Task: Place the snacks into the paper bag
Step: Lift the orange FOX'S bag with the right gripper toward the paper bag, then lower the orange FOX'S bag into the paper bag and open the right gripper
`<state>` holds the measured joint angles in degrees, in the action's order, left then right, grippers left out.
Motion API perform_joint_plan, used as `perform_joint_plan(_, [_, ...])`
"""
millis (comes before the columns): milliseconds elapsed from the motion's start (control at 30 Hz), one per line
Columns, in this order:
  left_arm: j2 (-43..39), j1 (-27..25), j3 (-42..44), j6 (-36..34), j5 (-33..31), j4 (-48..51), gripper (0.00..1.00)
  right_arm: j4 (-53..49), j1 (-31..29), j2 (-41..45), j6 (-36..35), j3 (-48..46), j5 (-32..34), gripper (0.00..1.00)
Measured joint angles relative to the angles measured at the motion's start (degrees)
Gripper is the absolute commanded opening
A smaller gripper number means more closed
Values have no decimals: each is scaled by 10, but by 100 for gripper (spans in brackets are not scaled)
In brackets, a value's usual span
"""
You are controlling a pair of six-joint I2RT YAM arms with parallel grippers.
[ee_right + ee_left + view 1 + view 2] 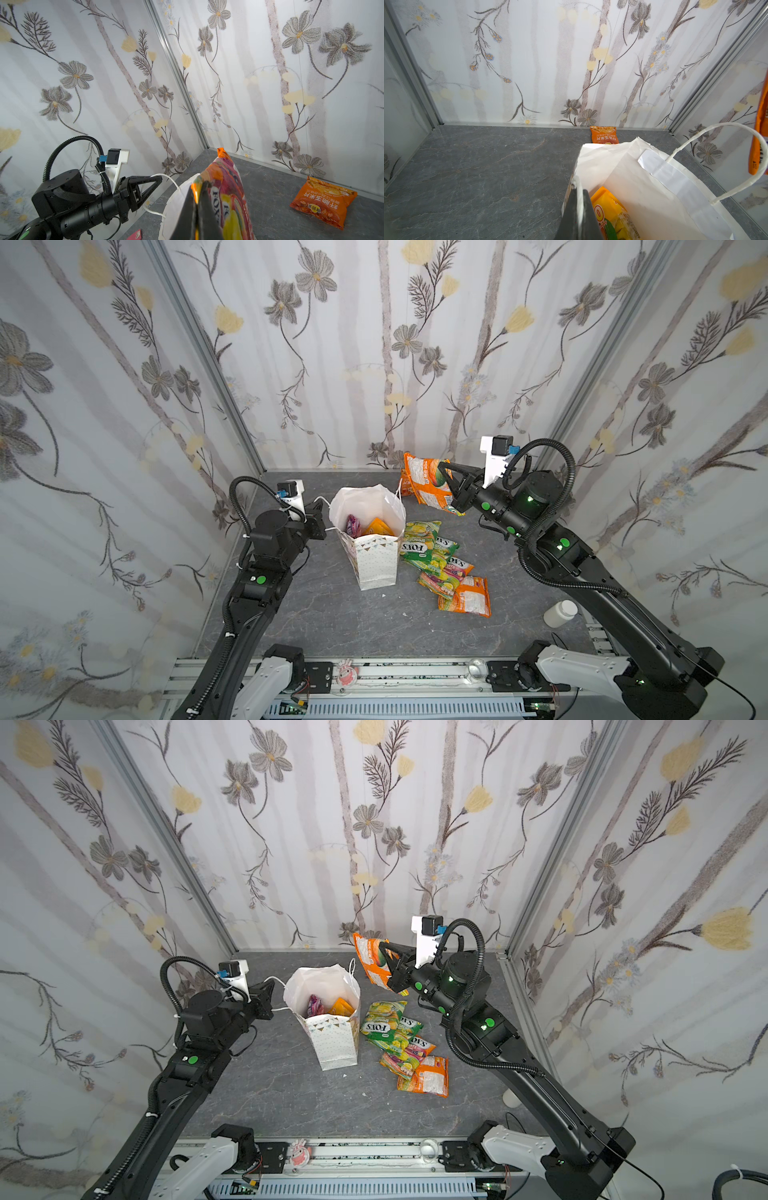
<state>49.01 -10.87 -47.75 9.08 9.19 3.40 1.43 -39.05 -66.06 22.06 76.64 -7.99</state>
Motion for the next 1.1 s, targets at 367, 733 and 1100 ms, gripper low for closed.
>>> perform_joint_plan(367, [-4,0,1,0,1,0,0,-9,-65,-49,-25,52,9,0])
perform_joint_plan(733, [-3,0,1,2,5,-1,0,-62,-144,-116,-51,130,56,0])
perform_joint_plan(1100, [-4,0,2,2,4,-1,0,-214,-182,-251,-83,283,188,0])
